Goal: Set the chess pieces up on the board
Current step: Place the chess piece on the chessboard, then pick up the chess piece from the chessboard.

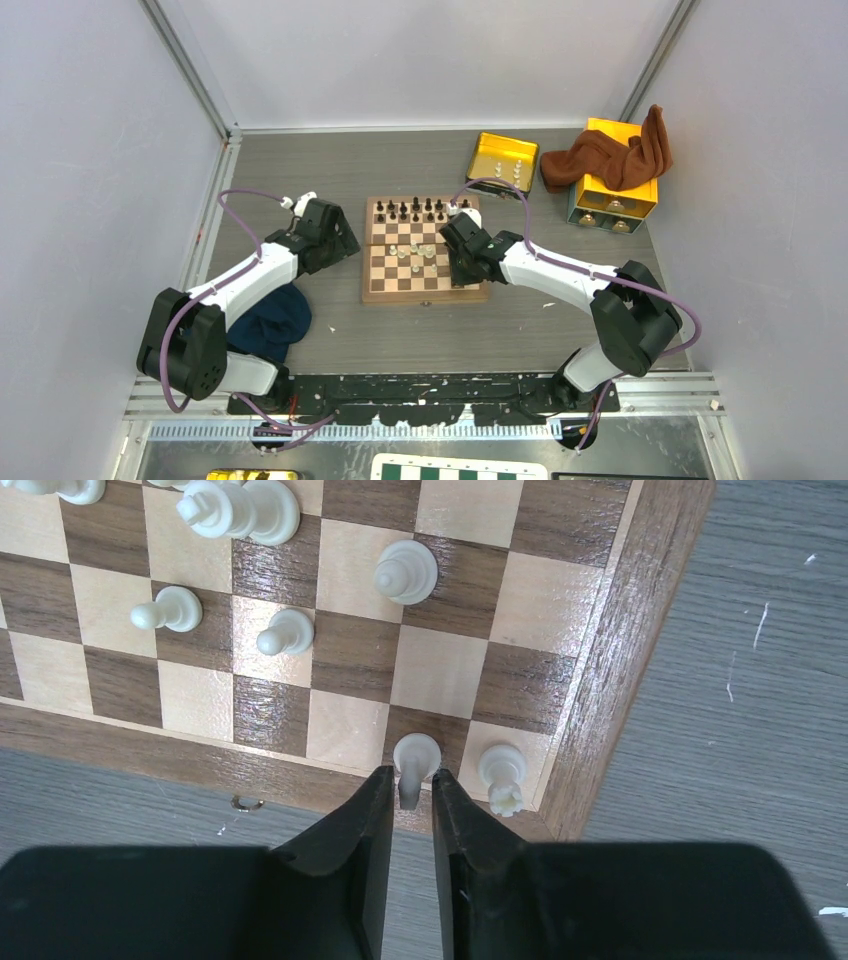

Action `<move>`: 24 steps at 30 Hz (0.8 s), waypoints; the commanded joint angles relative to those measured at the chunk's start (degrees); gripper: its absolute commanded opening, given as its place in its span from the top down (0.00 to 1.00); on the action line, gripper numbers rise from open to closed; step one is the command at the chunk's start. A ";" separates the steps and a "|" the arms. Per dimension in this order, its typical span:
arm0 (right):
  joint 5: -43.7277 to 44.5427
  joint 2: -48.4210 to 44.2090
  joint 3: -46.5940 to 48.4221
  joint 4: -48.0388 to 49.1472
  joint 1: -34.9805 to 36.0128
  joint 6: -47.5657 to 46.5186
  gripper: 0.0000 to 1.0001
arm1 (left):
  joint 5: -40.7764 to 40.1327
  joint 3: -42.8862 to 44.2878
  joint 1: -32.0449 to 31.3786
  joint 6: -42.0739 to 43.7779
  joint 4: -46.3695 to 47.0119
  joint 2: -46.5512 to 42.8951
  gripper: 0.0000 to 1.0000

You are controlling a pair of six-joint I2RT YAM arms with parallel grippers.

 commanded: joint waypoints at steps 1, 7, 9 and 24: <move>0.89 -1.84 0.50 0.50 0.31 -0.72 0.71 | 0.31 0.09 0.35 0.22 2.22 -0.39 0.20; 0.75 -2.13 2.23 -0.69 0.41 -1.53 0.69 | 0.22 0.11 0.35 0.16 2.34 -0.39 0.20; 0.66 -2.31 2.99 -1.21 0.47 -1.85 0.69 | 0.22 0.19 0.35 0.14 2.38 -0.44 0.20; 2.37 0.45 11.31 -4.19 0.14 -5.82 0.68 | -0.04 1.34 0.32 -0.13 2.09 -0.58 0.20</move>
